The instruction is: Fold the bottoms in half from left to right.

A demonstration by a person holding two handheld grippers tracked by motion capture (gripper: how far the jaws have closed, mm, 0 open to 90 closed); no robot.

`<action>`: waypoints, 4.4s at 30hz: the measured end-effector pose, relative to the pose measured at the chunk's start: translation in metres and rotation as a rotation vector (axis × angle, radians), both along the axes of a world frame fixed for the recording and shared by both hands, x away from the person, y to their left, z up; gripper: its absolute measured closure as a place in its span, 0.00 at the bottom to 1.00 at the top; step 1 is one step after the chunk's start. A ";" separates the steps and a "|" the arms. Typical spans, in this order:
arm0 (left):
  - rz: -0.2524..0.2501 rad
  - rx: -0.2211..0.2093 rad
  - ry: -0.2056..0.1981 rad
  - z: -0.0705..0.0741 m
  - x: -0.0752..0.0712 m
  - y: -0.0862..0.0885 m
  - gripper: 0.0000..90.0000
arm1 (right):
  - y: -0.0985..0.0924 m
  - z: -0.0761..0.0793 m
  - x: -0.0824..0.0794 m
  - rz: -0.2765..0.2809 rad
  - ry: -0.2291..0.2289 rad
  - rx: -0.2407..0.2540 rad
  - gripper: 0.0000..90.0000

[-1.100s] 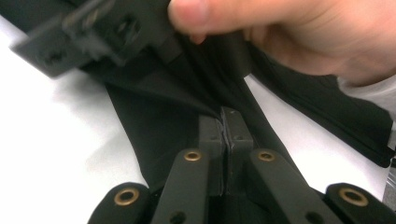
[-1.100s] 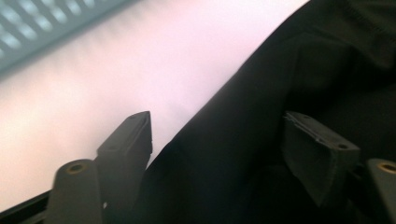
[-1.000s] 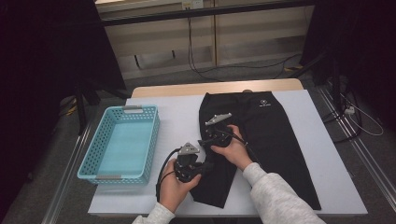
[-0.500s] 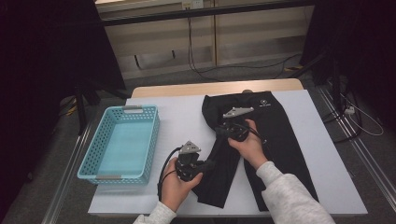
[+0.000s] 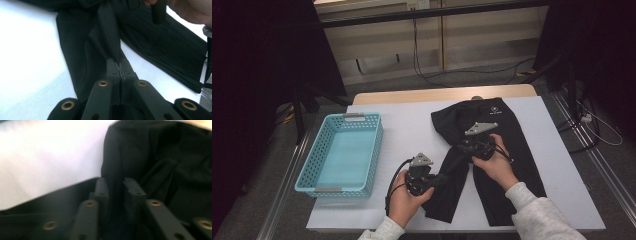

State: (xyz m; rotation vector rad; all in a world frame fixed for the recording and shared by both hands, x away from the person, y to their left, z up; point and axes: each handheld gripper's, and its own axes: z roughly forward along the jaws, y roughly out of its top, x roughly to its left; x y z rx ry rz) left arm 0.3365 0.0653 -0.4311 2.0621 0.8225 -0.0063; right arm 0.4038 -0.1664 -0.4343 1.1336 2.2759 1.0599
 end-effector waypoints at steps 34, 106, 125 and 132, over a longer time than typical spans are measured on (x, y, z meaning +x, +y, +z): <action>-0.019 -0.060 0.001 0.015 0.005 -0.002 0.98 | 0.024 -0.003 0.072 -0.047 0.013 0.106 1.00; -0.251 -0.245 -0.077 0.071 0.019 -0.082 0.61 | -0.139 0.083 0.057 -0.383 -0.131 0.179 0.88; 0.006 -0.021 -0.073 0.007 0.072 0.015 0.25 | -0.125 0.011 -0.021 -0.233 0.037 0.058 0.40; 0.024 -0.010 -0.094 0.005 0.073 0.026 0.22 | -0.129 0.008 -0.044 -0.241 0.032 0.062 0.41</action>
